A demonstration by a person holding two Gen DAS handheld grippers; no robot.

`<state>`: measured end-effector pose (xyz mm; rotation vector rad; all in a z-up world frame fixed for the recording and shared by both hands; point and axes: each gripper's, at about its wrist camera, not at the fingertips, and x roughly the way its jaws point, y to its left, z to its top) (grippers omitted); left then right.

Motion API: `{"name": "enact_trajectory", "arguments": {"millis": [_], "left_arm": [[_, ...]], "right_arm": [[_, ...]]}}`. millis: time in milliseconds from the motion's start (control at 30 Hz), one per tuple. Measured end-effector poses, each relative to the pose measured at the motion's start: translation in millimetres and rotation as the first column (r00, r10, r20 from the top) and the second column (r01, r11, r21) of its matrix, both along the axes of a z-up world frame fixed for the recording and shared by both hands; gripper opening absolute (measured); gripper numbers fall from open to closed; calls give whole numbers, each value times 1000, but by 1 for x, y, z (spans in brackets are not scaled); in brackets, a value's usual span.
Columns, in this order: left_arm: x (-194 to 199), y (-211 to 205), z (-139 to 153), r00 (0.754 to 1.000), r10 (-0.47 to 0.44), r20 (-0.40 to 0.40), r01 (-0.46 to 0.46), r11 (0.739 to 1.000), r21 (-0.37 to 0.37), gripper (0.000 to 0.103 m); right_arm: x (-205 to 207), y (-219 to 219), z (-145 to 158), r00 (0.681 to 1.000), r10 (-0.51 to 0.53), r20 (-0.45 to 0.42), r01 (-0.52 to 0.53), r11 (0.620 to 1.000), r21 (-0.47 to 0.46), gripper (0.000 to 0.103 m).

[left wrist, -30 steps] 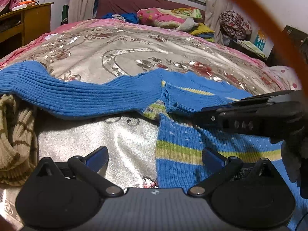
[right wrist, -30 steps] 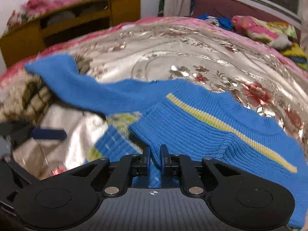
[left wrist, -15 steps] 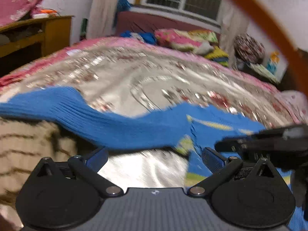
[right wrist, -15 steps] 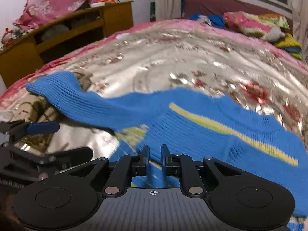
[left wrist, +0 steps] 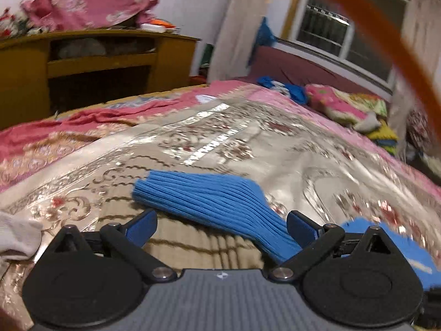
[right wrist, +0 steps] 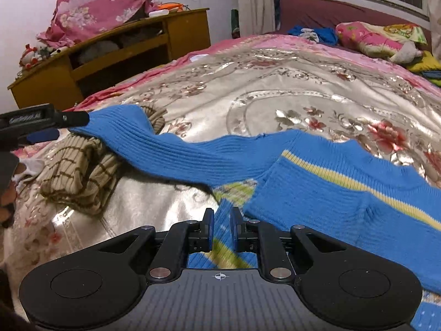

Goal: Fold small clothes
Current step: 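Grasp the other sleeve cuff with the left tool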

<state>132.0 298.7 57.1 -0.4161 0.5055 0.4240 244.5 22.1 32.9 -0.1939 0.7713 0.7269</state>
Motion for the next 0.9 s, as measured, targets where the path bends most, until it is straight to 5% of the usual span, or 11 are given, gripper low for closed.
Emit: {"name": "enact_trajectory", "arguments": {"millis": [300,400,567,733,900], "left_arm": [[12,29,-28,990,135,32,-129,981,-145,82],[15,29,-27,986,164,41,-159,980,-118,65],[17,42,-24,977,192,89,-175,970,-168,20],[23,31,-10,983,137,125,-121,984,-127,15],[42,-13,7,987,-58,152,68,996,-61,14]], "right_arm": [[2,-4,-5,1000,-8,-24,9,999,35,15],[2,-3,-5,1000,-7,-25,8,999,51,15],[-1,-1,-3,1000,-1,-23,3,998,63,15],[-4,-6,2,1000,-6,-12,7,997,75,15],[-1,-16,7,999,-42,-8,42,994,100,15]]}}
